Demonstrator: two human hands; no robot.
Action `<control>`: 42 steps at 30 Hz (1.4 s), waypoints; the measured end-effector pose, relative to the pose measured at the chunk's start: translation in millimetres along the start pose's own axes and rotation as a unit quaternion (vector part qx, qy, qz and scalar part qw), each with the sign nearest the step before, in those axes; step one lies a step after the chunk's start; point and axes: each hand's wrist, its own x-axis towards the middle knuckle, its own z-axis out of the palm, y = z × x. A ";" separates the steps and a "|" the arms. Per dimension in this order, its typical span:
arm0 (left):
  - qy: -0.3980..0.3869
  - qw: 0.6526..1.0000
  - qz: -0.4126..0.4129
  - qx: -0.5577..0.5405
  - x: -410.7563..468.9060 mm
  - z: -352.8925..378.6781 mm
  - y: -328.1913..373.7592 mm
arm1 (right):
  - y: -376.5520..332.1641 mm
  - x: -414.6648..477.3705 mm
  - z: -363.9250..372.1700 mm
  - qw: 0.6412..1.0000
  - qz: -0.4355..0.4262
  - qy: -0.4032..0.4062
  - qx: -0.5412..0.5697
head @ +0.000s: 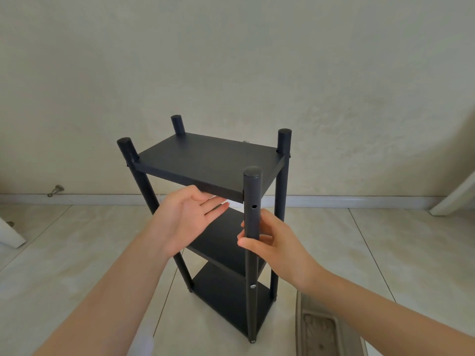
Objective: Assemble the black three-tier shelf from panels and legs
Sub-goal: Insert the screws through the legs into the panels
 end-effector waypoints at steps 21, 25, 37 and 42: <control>-0.017 0.999 0.016 0.035 -1.9 45.7 -31.6 | -61.4 -13.3 -47.9 0.950 -0.214 0.166 -0.159; -0.024 0.998 0.024 0.047 -3.4 46.5 -33.3 | -65.8 -10.4 -47.7 0.946 -0.218 0.133 -0.199; -0.042 0.998 0.014 0.039 -8.2 41.8 -37.4 | -67.3 -7.0 -59.4 0.912 -0.260 0.086 -0.307; -0.034 0.999 -0.008 0.042 -10.7 44.9 -36.3 | -60.0 -3.2 -57.1 0.924 -0.265 0.102 -0.257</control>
